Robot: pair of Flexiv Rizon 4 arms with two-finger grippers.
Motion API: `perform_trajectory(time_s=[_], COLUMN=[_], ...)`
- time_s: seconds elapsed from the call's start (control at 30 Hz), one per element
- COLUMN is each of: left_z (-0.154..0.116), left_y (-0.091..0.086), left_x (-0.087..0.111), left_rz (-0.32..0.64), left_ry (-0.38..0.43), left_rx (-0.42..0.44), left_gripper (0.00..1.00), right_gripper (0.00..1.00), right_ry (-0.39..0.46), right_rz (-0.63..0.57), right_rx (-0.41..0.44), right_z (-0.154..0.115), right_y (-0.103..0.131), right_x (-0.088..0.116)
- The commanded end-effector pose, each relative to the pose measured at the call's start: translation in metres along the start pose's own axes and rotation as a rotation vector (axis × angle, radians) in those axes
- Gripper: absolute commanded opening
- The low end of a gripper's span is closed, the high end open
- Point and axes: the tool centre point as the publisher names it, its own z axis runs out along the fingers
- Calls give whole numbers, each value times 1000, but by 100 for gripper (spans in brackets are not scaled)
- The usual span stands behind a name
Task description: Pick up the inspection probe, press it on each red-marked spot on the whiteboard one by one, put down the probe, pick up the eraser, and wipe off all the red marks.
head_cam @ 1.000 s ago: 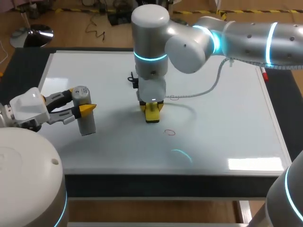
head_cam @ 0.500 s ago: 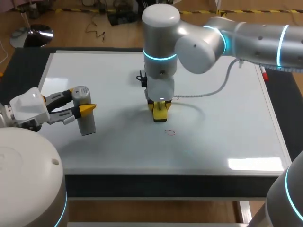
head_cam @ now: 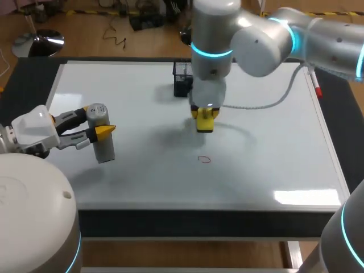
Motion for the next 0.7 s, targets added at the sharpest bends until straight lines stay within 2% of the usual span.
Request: perform_trajectory(time_s=[0.03,0.1,0.7], left_z=[0,0,0], left_y=[-1,-1,-1], left_x=[1,1,1], left_rz=[1,1,1], left_ry=[-1,-1,-1], left_rx=[2,2,2], left_gripper=[0,0,0], right_gripper=[0,0,0], right_ry=[-12,12,55], right_rz=[35,63,294], right_rx=[17,26,25], right_z=[-15,-17,-24], right_y=[-2,-4,-14], right_x=[46,62,206])
